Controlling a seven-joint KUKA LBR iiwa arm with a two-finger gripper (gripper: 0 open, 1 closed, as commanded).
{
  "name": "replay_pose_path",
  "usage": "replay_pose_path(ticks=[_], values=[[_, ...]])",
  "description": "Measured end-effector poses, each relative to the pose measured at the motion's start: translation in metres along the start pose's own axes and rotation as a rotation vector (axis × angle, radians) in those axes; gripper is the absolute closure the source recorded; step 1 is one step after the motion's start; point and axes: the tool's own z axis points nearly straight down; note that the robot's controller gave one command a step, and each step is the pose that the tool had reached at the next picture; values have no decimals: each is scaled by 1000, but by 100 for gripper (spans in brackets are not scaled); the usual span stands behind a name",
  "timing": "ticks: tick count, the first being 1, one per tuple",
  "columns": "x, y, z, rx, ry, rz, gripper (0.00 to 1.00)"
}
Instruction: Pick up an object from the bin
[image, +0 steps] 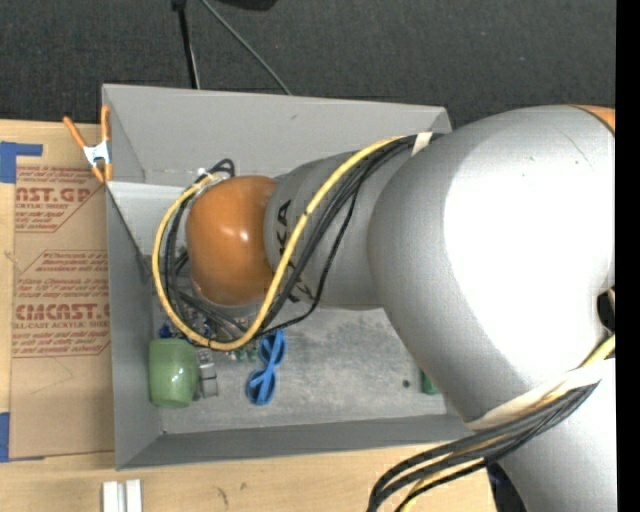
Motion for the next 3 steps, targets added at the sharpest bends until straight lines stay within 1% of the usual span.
replay_pose_path(ticks=[1, 2, 3], values=[[29, 20, -27, -16, -2, -235, 0], [44, 21, -26, -16, -3, -560, 0], [55, 21, 3, -14, -6, -839, 0]])
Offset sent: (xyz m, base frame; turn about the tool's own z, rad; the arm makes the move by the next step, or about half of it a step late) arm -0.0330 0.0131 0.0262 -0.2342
